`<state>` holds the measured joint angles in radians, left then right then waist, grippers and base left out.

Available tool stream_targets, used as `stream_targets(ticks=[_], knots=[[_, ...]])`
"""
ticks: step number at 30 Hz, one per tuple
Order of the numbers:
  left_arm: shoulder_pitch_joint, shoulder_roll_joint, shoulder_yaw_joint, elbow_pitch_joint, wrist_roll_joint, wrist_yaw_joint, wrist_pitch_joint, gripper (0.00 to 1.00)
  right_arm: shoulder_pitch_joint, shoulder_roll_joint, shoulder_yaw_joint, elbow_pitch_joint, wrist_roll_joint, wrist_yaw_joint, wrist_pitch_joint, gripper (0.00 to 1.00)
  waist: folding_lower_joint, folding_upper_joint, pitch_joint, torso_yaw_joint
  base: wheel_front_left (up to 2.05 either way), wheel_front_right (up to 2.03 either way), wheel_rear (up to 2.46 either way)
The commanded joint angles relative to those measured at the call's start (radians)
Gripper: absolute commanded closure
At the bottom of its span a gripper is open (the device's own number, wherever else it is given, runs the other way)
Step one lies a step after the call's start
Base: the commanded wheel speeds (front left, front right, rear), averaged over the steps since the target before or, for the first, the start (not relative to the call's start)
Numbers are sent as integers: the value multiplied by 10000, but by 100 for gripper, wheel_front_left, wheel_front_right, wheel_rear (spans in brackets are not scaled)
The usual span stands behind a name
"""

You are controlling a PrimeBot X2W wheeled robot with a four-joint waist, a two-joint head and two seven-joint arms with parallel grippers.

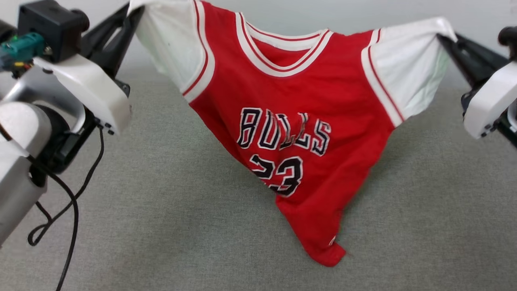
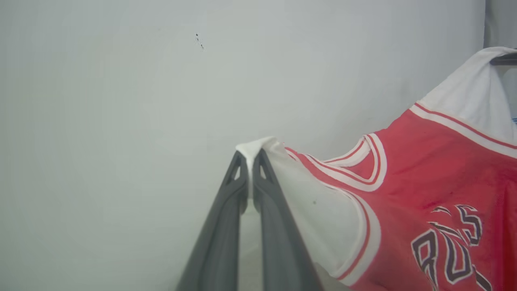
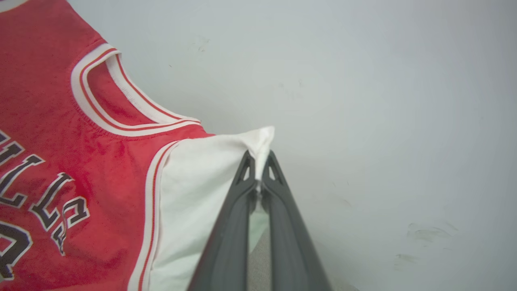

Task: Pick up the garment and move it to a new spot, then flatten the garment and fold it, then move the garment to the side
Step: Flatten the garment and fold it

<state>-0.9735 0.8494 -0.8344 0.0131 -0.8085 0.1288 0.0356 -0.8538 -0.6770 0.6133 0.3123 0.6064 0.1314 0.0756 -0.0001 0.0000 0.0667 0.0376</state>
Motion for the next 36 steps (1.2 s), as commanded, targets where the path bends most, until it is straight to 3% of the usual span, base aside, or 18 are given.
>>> stream_targets(ticks=[1, 6, 16, 29, 36], knots=[[-217, 68, 115, -195, 18, 74, -20, 100, -159, 151, -353, -159, -197, -15, 16, 100, 1, 0, -31, -24, 0, 0, 0], [-934, 63, 458, -517, 186, 163, -43, 100, -377, 434, -1601, -746, -772, -15, 279, 100, 1, 0, 125, -59, 0, 0, 0], [-3260, -770, 862, 517, 454, -315, 144, 100, -2316, 727, -2807, -1369, -1664, -16, 1362, 100, 1, 0, 1852, -115, 0, 0, 0], [-7512, -2177, 1239, 4111, 1247, -1257, -309, 100, -7364, 984, -2015, 929, -3079, -16, 1135, 100, 1, 0, 4451, -316, 0, 0, 0], [-8413, -2592, 1283, 5636, 1401, -1571, -947, 100, -8970, 1296, -1544, 2600, -3151, -16, 371, 100, 1, 0, 5051, -363, 0, 0, 0]])
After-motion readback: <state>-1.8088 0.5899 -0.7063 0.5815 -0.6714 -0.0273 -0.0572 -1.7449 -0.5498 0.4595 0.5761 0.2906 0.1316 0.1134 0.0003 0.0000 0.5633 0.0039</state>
